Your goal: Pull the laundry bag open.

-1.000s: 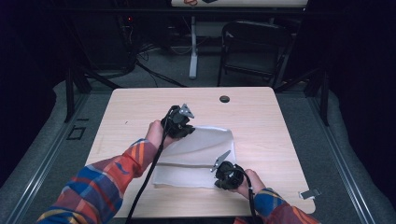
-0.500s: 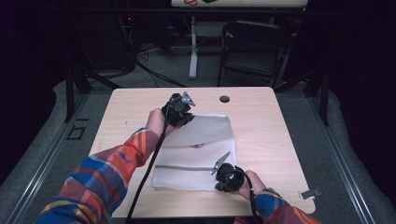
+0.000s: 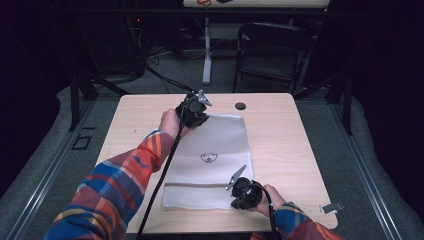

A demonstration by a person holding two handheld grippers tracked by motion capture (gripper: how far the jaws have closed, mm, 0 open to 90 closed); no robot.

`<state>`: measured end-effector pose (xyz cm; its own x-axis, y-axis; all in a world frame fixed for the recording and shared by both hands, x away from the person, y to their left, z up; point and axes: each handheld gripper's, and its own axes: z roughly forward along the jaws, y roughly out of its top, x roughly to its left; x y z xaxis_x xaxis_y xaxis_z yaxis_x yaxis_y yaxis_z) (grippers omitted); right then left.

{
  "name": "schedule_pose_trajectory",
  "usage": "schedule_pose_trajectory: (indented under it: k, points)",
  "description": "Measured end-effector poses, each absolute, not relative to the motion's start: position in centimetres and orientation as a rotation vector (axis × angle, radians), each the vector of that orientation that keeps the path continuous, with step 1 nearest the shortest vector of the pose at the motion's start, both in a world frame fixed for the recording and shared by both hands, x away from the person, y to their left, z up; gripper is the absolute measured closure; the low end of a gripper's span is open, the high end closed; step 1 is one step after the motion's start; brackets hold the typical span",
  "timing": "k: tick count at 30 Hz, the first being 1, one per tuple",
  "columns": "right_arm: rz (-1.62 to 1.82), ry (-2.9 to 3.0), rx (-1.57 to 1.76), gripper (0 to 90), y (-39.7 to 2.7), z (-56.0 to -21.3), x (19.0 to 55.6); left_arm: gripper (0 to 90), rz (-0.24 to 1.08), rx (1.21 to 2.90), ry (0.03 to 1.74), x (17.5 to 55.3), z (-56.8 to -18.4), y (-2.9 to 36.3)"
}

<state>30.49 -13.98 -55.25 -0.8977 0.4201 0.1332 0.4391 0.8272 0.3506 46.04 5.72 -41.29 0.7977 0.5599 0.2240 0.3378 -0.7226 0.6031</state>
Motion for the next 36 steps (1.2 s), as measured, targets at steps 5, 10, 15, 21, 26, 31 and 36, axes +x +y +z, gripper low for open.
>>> schedule_pose_trajectory:
  k: [5, 10, 15, 21, 26, 31, 36]
  points:
    - [-0.570, -2.953, -0.694, 90.0, -14.1, -55.2, 30.4, 87.4, 0.559, 2.412, 0.688, 46.8, -41.4, 4.9]
    - [-0.567, -2.947, -0.685, 90.0, -14.2, -55.2, 30.4, 87.2, 0.582, 2.403, 0.704, 47.7, -41.9, 4.0]
    - [-0.572, -2.929, -0.704, 90.0, -14.3, -55.2, 30.4, 87.0, 0.595, 2.388, 0.740, 48.8, -42.9, 3.3]
    - [-0.588, -2.915, -0.702, 90.0, -14.4, -55.3, 30.6, 86.4, 0.610, 2.387, 0.789, 50.0, -44.1, 2.6]
    - [-0.586, -2.896, -0.715, 90.0, -14.4, -55.3, 30.6, 82.8, 0.617, 2.383, 0.811, 50.9, -45.0, 2.1]
    - [-0.591, -2.886, -0.720, 81.6, -14.6, -55.2, 30.8, 52.5, 0.601, 2.357, 0.844, 51.7, -45.2, 1.9]
    - [-0.781, -2.852, -0.821, 51.7, -15.6, -53.6, 31.3, 20.9, 0.558, 2.320, 0.825, 51.3, -44.6, 2.2]
